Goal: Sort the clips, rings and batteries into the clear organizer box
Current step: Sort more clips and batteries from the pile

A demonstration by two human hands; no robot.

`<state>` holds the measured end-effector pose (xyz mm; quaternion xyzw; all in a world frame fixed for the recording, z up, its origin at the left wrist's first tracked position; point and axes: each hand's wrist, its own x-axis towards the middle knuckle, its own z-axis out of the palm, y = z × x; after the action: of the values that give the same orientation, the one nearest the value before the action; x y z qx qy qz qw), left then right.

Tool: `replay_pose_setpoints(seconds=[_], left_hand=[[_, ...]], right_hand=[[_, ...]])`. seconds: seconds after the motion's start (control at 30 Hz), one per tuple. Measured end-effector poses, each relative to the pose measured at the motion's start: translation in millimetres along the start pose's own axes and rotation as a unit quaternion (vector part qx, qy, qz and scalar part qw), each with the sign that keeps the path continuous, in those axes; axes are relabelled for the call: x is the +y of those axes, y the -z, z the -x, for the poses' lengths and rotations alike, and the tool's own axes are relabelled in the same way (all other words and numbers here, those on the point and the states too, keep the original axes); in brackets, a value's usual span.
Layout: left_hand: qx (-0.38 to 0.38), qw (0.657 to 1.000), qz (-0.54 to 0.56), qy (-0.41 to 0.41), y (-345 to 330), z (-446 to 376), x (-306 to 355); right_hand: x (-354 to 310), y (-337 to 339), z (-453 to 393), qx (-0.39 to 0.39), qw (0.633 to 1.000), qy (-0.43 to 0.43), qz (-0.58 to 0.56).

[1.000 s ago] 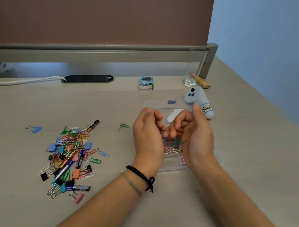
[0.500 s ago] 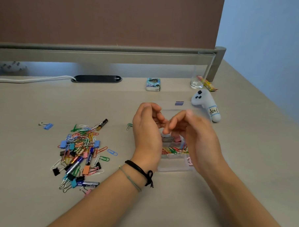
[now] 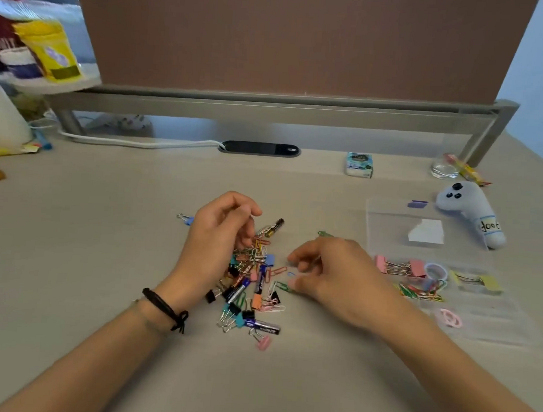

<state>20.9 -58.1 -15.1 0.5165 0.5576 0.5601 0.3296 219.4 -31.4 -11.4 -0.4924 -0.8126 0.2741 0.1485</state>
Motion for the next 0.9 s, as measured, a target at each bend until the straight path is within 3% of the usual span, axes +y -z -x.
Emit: replay_pose_setpoints(seconds=[0.17, 0.4, 0.6, 0.9], left_hand=[[-0.028, 0.990, -0.139, -0.004, 29.6, -2.8, -14.0], [-0.097, 0.942, -0.318, -0.043, 37.2, -4.0, -27.4], [-0.132, 0.940, -0.314, -0.011, 51.4, -8.6, -22.8], [-0.072, 0.943, -0.324, -0.008, 51.0, -12.8, -32.1]], right_hand=[[-14.6, -23.0, -10.9, 0.015, 0.998, 0.013, 0.065], [-30.7, -27.5, -33.7, 0.061, 0.993, 0.053, 0.084], [-36.7, -24.0, -46.2, 0.013, 0.988, 0.047, 0.146], [-51.1, -24.8, -77.6, -0.003, 0.984, 0.078, 0.163]])
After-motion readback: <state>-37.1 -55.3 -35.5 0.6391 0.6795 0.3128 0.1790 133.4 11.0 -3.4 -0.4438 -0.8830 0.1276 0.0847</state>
